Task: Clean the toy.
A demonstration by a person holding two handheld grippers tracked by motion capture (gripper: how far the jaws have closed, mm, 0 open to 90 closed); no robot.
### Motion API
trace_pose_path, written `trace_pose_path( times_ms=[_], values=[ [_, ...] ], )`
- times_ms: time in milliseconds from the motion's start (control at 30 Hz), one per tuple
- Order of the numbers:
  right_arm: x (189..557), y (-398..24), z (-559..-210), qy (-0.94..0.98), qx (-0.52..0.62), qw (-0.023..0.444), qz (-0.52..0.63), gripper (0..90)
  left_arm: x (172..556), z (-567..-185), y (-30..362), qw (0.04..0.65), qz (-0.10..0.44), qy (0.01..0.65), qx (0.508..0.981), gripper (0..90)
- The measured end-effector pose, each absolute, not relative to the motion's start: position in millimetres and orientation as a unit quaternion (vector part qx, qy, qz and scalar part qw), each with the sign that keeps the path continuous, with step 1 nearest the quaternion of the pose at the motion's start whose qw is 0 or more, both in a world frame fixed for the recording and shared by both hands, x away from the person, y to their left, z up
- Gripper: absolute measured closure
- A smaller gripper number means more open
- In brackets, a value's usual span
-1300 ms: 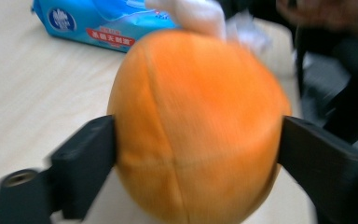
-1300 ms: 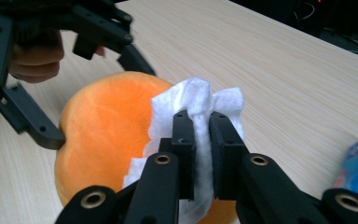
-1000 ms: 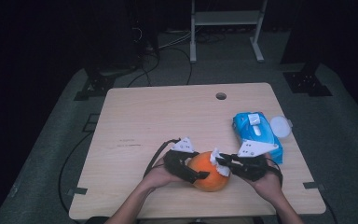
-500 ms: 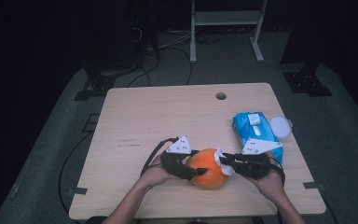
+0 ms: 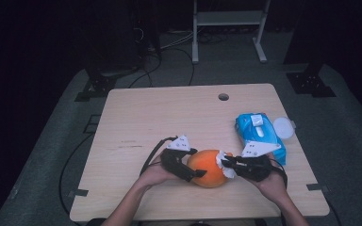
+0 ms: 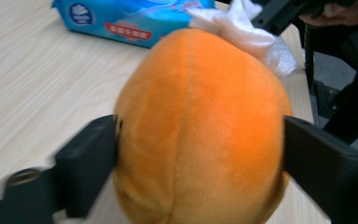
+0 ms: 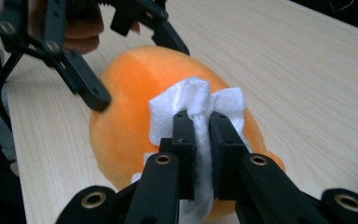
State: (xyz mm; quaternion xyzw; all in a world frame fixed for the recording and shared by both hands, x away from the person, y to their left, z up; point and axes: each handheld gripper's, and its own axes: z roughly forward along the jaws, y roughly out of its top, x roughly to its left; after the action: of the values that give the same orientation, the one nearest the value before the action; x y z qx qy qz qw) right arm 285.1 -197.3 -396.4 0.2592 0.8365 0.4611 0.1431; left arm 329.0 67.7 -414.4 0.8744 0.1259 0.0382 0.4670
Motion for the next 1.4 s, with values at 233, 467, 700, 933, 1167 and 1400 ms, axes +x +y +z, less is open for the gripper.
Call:
trace_pose_path(
  times_ms=[233, 467, 700, 933, 1167, 1400],
  values=[
    [269, -171, -383, 0.841, 0.207, 0.164, 0.473, 81.2, 315, -410, 61, 0.454, 0.09, 0.055, 0.885, 28.8],
    [284, -196, -392, 0.835, 0.255, 0.17, 0.457, 81.2, 329, -414, 70, 0.467, 0.062, 0.117, 0.875, 18.4],
    [279, -186, -391, 0.837, 0.246, 0.165, 0.46, 81.2, 322, -411, 59, 0.457, 0.057, 0.105, 0.882, 17.7],
    [274, -175, -385, 0.839, 0.222, 0.164, 0.47, 81.1, 320, -409, 63, 0.455, 0.071, 0.089, 0.883, 22.6],
    [281, -189, -391, 0.832, 0.248, 0.158, 0.47, 81.2, 320, -407, 56, 0.456, 0.062, 0.119, 0.88, 17.2],
    [276, -170, -389, 0.848, 0.218, 0.141, 0.462, 81.3, 318, -407, 53, 0.441, 0.072, 0.126, 0.886, 16.9]
  ],
)
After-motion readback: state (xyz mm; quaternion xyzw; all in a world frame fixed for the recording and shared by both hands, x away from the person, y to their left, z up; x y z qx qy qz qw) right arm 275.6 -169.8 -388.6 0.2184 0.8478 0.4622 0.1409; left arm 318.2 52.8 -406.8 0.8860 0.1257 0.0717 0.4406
